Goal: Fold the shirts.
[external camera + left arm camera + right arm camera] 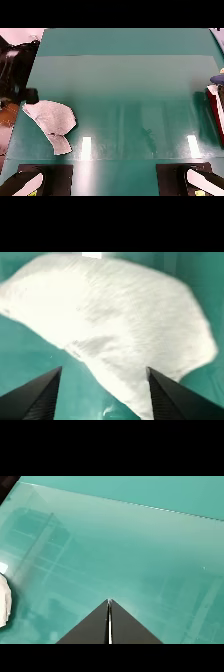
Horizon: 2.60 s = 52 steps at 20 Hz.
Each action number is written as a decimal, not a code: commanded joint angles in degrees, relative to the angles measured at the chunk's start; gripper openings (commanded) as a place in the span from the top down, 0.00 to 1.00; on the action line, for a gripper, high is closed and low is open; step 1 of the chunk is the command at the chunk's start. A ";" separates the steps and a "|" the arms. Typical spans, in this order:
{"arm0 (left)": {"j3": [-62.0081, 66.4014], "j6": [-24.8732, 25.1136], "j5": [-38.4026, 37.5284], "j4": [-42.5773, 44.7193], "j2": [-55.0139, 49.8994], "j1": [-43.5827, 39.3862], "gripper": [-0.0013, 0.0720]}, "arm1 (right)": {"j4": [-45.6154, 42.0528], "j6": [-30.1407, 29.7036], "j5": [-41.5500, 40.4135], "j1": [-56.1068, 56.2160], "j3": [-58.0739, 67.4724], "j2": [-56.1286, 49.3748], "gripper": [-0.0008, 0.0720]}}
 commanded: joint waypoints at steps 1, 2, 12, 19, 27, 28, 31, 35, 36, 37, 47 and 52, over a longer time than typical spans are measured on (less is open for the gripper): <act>-13.70 -0.70 10.71 -6.56 1.38 12.90 0.13 | 0.02 0.02 0.63 0.04 -0.02 0.04 0.97; -16.20 -0.66 13.60 -9.75 1.38 15.69 0.13 | 0.04 0.02 1.16 0.04 -0.02 0.04 0.97; -23.06 2.75 25.86 -17.49 -5.14 18.67 0.14 | 0.02 0.07 2.67 0.33 -0.02 0.04 0.97; -12.35 14.99 16.52 -37.38 -4.85 17.11 0.96 | 0.07 0.04 0.52 0.31 0.00 0.07 0.97; 28.22 21.84 7.21 -58.99 -4.85 -9.27 0.96 | 0.00 0.04 -12.07 0.20 0.00 2.38 0.97; 32.46 21.84 10.29 -58.95 -4.87 -12.72 0.96 | 0.00 0.04 -13.97 0.20 0.00 2.84 0.97; 42.82 21.90 19.21 -57.92 -5.29 -20.55 0.96 | -0.02 0.04 -18.10 0.20 0.00 4.20 0.97; 46.80 21.81 19.08 -55.10 -6.62 -23.67 0.96 | -0.02 0.04 -18.56 0.20 0.00 5.20 0.97; 46.80 21.40 17.40 -52.28 -7.37 -23.67 0.96 | -0.02 0.04 -18.36 0.20 -0.02 5.40 0.97; 46.73 19.82 15.10 -48.50 -8.52 -23.67 0.96 | 0.04 0.04 -18.29 0.20 0.00 5.46 0.97; 25.62 8.83 2.08 -19.15 -22.82 -13.92 0.18 | -0.04 0.04 -12.98 0.20 0.00 5.46 0.97; 10.56 9.07 0.33 -23.08 -19.63 -0.22 0.18 | -0.04 0.04 -12.70 0.20 -0.02 5.46 0.97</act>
